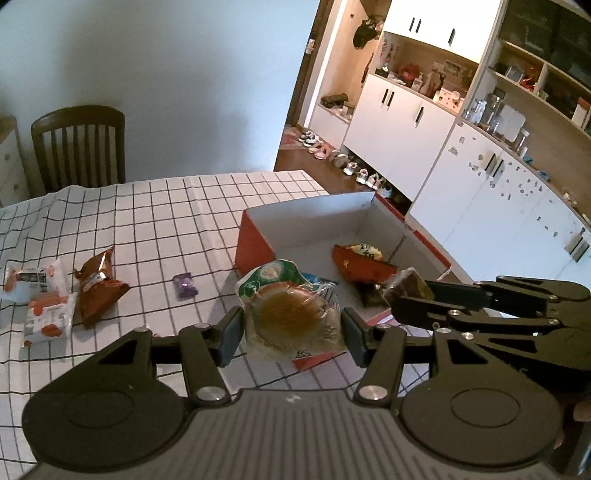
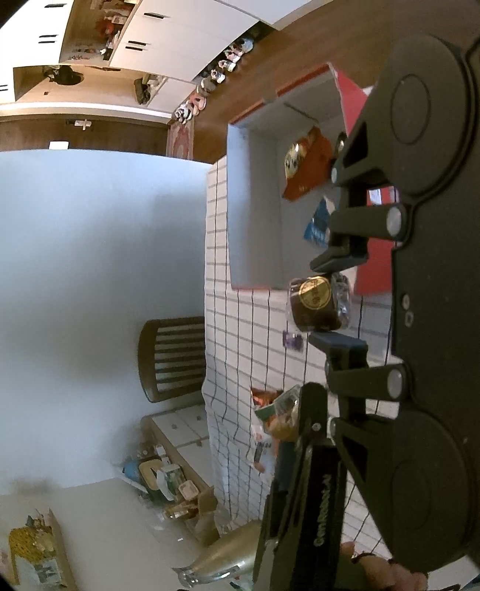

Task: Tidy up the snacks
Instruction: 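Carry the chocolate and the bun over the red box with both tools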

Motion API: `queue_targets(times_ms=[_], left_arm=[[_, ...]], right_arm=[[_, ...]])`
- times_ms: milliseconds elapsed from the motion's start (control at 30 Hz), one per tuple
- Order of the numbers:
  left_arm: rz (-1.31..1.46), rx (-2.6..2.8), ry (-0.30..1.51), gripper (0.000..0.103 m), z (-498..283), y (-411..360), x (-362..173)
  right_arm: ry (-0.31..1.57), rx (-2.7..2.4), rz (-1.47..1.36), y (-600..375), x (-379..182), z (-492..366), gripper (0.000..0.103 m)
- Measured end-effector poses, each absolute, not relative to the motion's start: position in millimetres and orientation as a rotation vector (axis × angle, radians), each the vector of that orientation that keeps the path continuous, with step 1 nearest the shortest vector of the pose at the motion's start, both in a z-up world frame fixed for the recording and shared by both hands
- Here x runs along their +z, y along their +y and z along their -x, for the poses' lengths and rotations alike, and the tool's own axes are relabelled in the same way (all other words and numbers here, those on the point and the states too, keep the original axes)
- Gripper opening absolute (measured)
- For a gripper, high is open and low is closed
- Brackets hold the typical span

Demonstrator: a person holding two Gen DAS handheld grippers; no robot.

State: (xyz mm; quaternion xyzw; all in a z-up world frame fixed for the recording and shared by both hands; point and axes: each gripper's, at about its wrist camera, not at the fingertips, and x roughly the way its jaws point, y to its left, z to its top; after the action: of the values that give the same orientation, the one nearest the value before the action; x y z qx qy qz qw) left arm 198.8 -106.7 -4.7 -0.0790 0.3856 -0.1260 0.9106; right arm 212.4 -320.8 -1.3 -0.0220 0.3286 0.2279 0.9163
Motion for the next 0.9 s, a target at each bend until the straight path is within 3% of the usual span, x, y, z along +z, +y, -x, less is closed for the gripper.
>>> queue_targets(times_ms=[900], left_arm=[[0.083, -0.208, 0.891, 0.058, -324, -219, -47]], right_arm=[[0.766, 0.354, 0.09, -418, -47, -315, 0.034]])
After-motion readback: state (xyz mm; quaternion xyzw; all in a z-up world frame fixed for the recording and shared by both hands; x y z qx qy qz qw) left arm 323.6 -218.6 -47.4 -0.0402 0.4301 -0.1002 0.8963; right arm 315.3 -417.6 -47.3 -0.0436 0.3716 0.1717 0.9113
